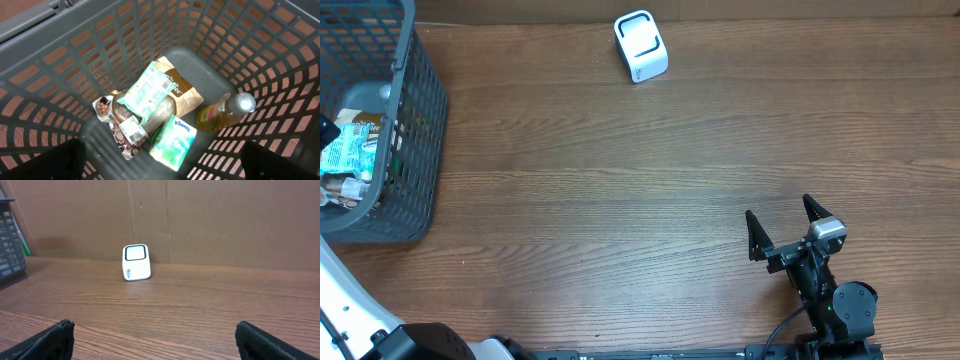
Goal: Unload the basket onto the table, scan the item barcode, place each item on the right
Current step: 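Lower the left gripper into the basket above the green-lidded jar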
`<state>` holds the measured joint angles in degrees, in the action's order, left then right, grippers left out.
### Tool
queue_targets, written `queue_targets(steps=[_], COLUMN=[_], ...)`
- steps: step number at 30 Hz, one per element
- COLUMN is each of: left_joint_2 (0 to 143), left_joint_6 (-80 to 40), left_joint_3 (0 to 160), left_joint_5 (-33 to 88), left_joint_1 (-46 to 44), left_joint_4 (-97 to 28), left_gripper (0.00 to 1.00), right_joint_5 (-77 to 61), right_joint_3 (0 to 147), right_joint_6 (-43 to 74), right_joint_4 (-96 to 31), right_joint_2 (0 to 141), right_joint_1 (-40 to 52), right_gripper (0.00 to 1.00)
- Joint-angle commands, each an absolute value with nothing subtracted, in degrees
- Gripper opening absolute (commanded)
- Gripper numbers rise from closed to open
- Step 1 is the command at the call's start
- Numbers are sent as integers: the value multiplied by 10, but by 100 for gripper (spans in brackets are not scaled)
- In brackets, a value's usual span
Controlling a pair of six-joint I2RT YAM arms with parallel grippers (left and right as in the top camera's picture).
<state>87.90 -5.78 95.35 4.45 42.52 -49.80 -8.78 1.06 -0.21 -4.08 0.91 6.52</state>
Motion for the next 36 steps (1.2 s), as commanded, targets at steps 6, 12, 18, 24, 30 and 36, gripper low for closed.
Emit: queue_targets(steps=[6, 12, 18, 24, 30, 36], left_joint_2=[881, 888, 900, 918, 933, 944], left_joint_6=[-53, -53, -53, -53, -53, -53], left_joint_3=[965, 965, 965, 965, 965, 965], left_joint_5=[41, 40, 41, 41, 41, 41], left_joint_1=[428, 428, 428, 428, 427, 427], left_joint_4=[-501, -504, -505, -506, -507, -509], left_gripper=[100, 100, 100, 100, 100, 100], right_joint_5=[-91, -91, -91, -91, -91, -91], right_joint_3=[4, 4, 4, 4, 4, 4], right_joint_6=[-1, -1, -1, -1, -1, -1], right_joint_4=[-38, -38, -38, -38, -38, -38], right_joint_2=[7, 7, 7, 7, 7, 7], right_joint_1=[67, 67, 67, 67, 67, 67], right_gripper=[100, 100, 100, 100, 100, 100])
